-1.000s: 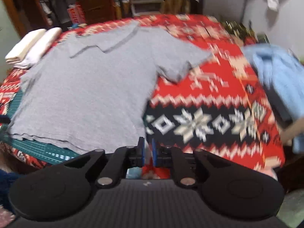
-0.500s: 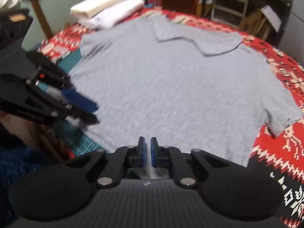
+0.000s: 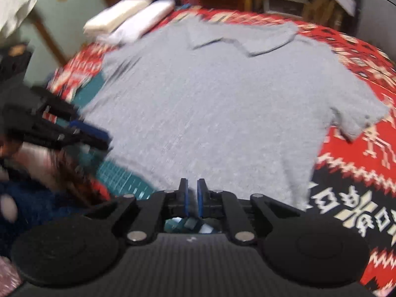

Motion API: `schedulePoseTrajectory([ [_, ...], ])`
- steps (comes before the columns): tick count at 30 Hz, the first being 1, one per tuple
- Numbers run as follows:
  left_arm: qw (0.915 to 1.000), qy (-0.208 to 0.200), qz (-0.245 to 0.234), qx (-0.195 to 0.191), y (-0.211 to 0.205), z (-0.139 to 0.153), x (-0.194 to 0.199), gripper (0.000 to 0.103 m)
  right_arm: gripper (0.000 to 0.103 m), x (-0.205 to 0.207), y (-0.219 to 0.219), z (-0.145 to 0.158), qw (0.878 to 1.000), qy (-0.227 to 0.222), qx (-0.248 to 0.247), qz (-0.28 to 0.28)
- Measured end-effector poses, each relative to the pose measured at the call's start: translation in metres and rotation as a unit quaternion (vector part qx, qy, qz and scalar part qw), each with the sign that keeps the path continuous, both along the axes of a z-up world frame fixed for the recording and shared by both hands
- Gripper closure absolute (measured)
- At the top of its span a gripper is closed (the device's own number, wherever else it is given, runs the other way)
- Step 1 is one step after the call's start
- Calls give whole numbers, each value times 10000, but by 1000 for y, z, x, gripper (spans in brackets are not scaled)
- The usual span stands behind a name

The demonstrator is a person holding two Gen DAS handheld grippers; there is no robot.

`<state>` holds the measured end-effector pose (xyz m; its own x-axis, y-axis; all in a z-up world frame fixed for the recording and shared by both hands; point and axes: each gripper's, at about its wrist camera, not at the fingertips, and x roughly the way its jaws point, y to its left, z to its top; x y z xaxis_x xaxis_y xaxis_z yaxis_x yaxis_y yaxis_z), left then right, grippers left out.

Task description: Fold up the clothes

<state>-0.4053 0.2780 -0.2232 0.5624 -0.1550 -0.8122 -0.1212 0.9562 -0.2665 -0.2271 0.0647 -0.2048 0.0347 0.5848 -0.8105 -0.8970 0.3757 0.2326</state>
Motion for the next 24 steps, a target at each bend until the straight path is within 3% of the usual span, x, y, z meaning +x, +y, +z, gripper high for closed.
schedulePoseTrajectory([
  [5,9989,-197,431,-45,19,13,-4,91,93,48,-27,11,9914,-152,351,-1255],
  [9,9955,-185,925,45,40,18,-8,91,89,98,-51,9,9693,-211,490,-2398],
  [14,9859,-208,1642,-231,67,20,-19,91,85,156,-58,-6,9347,509,936,-3392],
  [17,9815,-222,1883,-257,75,24,-26,90,82,185,-65,-21,8977,1228,1194,-4060],
  [20,9796,-201,1990,-198,77,26,-31,84,69,203,-69,-39,8686,1757,1256,-4459],
  [22,9785,-186,2045,-193,78,26,-33,82,69,209,-68,-48,8582,1984,1305,-4551],
  [24,9775,-158,2090,-226,79,25,-34,81,70,212,-62,-53,8568,2029,1292,-4560],
])
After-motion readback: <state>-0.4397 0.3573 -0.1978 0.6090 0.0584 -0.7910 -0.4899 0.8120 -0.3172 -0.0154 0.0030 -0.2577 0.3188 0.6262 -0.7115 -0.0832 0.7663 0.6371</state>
